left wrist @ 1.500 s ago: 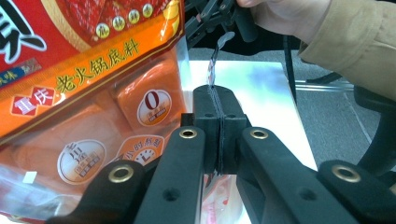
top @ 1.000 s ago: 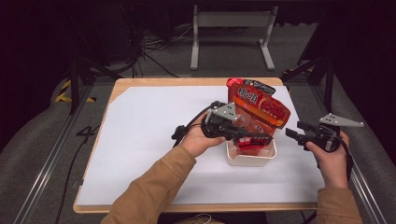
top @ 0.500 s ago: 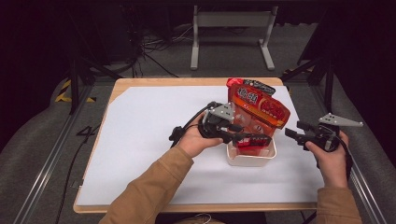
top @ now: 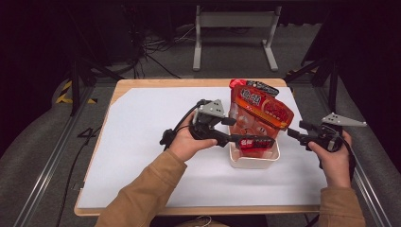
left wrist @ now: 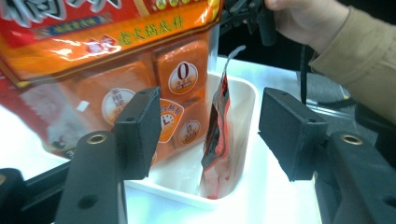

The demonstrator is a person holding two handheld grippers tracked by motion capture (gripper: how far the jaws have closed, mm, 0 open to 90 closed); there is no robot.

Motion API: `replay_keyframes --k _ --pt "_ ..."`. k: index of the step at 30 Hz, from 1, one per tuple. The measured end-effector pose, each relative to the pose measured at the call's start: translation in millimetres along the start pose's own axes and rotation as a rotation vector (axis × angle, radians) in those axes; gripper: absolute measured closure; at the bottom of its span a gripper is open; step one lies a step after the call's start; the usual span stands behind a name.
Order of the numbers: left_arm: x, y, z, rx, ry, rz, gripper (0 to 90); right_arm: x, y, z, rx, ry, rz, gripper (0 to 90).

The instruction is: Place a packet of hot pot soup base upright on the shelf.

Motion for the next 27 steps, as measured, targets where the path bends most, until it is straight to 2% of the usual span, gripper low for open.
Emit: replay_keyframes --k 6,11,12,13,17,21,27 --pt "3.3 -20.4 -2.9 -0.012 -0.034 0.05 35.9 -3.1 1.3 1.2 -0.003 -0.013 0.004 31.0" --pt "3.3 -39.7 -7.6 -0.002 -0.057 0.106 32.9 -8.0 2.0 1.2 -0.007 -0.019 0.011 30.3" --pt "2.9 -47.6 -10.8 0.004 -0.066 0.128 32.3 -9.1 2.1 1.2 -0.007 -0.023 0.014 30.2" --pt "2.9 -47.6 -10.8 0.004 -0.066 0.128 32.1 -9.1 2.1 1.2 -0.007 -0.023 0.014 30.2" --pt "3.3 -65.2 -19.6 0.0 -0.077 0.162 31.0 -13.2 2.3 0.0 -0.012 -0.03 0.017 29.5" --pt "7.0 -84.5 -31.6 -0.022 -0.061 0.204 29.6 -18.9 0.6 0.9 -0.008 -0.039 0.025 28.9" --pt "13.7 -113.3 -53.7 -0.026 -0.081 0.243 28.0 -21.8 -0.4 -0.4 -0.015 -0.053 0.02 28.6"
Point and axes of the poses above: each handheld gripper's, and its own axes: y roughly forward along the jaws, z roughly out of its top, x roughly to its right, the point moved 4 cm from there along y, roughly forward along the jaws, and after that the axes turned 14 degrees about y, right-handed, at the moved point
